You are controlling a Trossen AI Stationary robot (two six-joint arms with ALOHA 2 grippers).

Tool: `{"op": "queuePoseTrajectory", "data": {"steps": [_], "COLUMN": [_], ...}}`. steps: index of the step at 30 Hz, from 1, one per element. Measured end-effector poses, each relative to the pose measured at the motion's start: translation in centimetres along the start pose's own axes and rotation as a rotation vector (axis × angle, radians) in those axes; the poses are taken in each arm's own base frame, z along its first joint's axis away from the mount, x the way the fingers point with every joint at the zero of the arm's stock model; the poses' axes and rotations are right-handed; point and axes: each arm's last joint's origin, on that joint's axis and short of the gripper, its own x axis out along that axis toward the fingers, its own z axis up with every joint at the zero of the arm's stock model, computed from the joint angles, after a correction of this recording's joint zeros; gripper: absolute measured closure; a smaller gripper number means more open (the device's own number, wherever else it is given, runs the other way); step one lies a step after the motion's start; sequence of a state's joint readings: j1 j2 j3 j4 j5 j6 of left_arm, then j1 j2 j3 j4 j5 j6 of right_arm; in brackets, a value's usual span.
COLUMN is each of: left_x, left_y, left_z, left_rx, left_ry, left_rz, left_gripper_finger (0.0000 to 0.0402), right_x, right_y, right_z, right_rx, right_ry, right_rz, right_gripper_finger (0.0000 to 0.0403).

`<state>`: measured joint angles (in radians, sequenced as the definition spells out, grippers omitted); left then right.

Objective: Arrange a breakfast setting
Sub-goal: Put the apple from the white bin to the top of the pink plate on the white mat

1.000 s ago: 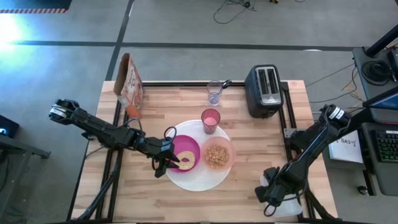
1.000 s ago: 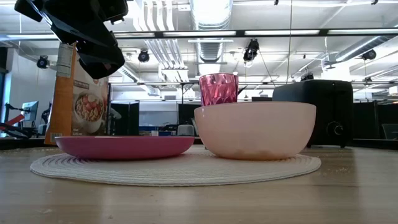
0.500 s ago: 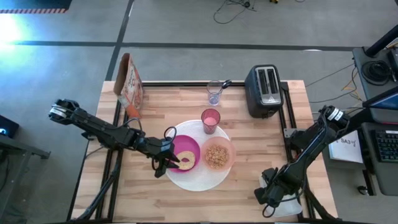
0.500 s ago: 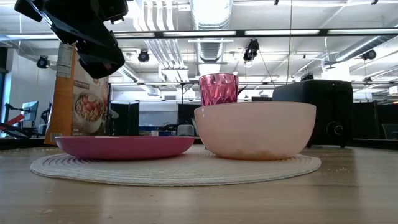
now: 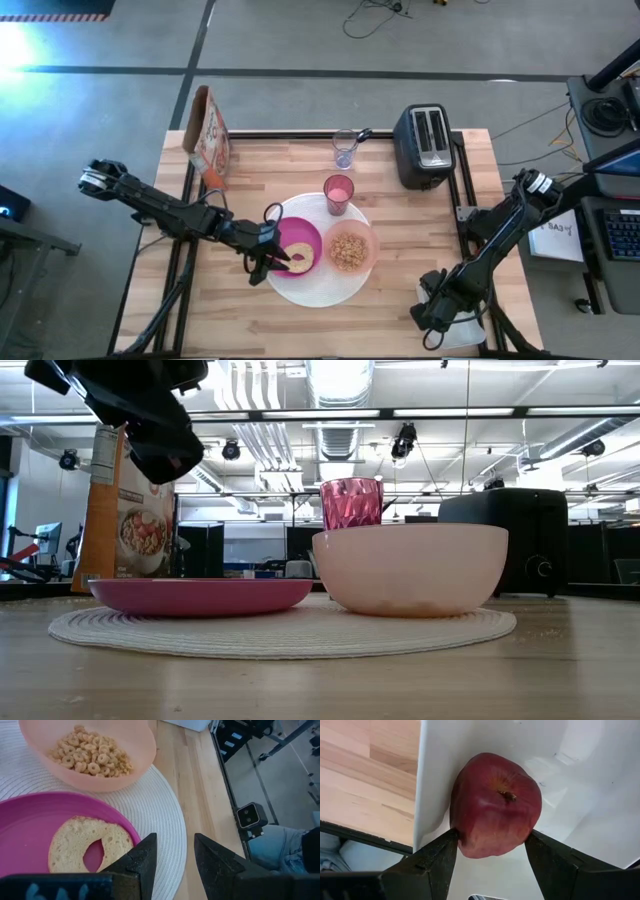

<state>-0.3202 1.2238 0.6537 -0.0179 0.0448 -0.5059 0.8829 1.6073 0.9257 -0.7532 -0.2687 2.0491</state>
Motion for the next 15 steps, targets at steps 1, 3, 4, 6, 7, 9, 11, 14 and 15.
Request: {"op": "queuePoseTrajectory", "data": {"steps": [1, 3, 4, 6, 7, 9, 11, 14, 15], "left_x": [0.00, 0.00, 0.00, -0.01, 0.00, 0.00, 0.00, 0.00, 0.00], "left_y": [-0.02, -0.09, -0.11, -0.14, -0.14, -0.16, -0.16, -0.16, -0.16], "left_z": [0.04, 0.15, 0.20, 0.25, 0.25, 0.28, 0.28, 0.29, 0.29], "left_rx": [0.000, 0.001, 0.001, 0.001, 0.001, 0.001, 0.001, 0.001, 0.001], "left_ry": [-0.004, -0.016, -0.020, -0.026, -0.026, -0.028, -0.028, -0.029, -0.029], "left_rz": [-0.002, -0.008, -0.011, -0.015, -0.014, -0.016, -0.016, -0.016, -0.016], "left_gripper_finger": [0.0288, 0.0288, 0.0288, 0.0288, 0.0288, 0.0288, 0.0288, 0.0288, 0.0288], "right_x": [0.01, -0.08, -0.09, -0.10, -0.12, -0.11, -0.10, -0.08, -0.08], "right_y": [0.00, -0.05, -0.06, -0.07, -0.08, -0.08, -0.09, -0.10, -0.10], "right_z": [0.00, 0.00, 0.02, 0.01, 0.02, 0.02, 0.02, 0.04, 0.04], "right_rx": [0.000, -0.001, -0.001, -0.001, -0.001, -0.001, 0.002, 0.002, 0.002], "right_ry": [0.000, 0.000, -0.001, -0.001, -0.001, -0.001, -0.001, -0.002, -0.002], "right_rz": [0.000, 0.003, 0.004, 0.005, 0.005, 0.005, 0.004, 0.003, 0.003], "right_gripper_finger": [0.0182, 0.0186, 0.0190, 0.0204, 0.0214, 0.0236, 0.0256, 0.0278, 0.0281]}}
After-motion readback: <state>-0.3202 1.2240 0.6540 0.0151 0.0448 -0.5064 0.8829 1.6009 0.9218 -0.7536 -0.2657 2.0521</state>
